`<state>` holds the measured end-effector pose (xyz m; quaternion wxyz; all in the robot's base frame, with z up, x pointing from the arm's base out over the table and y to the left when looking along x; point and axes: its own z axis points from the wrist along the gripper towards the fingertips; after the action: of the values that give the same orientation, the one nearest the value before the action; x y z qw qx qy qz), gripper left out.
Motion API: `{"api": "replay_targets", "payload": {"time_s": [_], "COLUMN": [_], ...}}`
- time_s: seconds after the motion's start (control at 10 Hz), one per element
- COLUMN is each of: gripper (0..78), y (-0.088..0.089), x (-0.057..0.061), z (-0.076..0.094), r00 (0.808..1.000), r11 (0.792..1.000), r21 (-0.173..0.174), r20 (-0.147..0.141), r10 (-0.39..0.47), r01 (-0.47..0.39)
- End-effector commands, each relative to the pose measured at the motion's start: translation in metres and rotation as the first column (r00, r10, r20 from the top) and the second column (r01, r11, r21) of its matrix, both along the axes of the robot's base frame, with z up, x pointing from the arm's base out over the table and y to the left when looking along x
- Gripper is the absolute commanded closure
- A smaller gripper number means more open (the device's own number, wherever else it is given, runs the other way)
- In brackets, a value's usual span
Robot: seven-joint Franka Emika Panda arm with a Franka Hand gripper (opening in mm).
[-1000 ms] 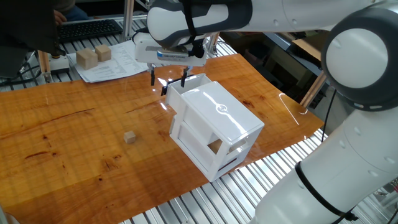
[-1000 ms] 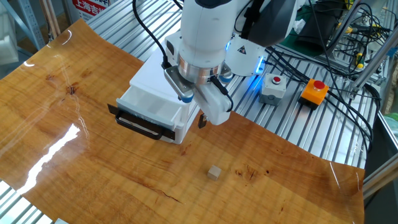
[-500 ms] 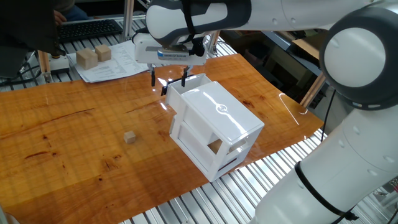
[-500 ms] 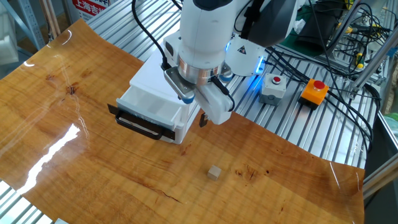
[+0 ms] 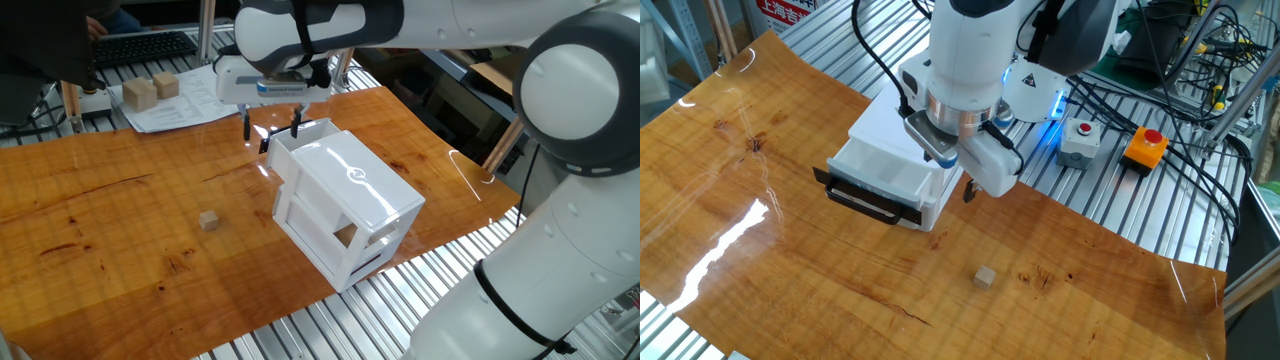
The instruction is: Put things in the drawer
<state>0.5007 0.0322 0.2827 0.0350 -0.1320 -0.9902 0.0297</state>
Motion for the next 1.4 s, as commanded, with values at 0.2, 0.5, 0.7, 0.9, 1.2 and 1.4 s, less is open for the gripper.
{"api": "replay_targets", "payload": {"time_s": [0.2,0.5,0.7,0.9,1.2,1.4], "gripper": [0.2,0.2,0.2,0.2,0.2,0.2], "y": [0.002,0.022,0.039,0.055,0.069,0.078], "x": [0.000,-0.001,-0.005,-0.006,-0.005,0.000], "z": [0.000,-0.006,-0.010,-0.018,-0.027,-0.036], "r00": [0.999,1.000,1.000,1.000,1.000,1.000], "r11": [0.999,0.999,1.000,0.999,0.999,0.999], "r21": [0.034,0.029,0.028,0.032,0.033,0.042], "r20": [-0.008,-0.008,-0.004,0.006,0.010,0.013], "r10": [0.036,0.018,-0.002,-0.016,-0.024,-0.028], "r01": [-0.036,-0.018,0.002,0.016,0.024,0.028]}}
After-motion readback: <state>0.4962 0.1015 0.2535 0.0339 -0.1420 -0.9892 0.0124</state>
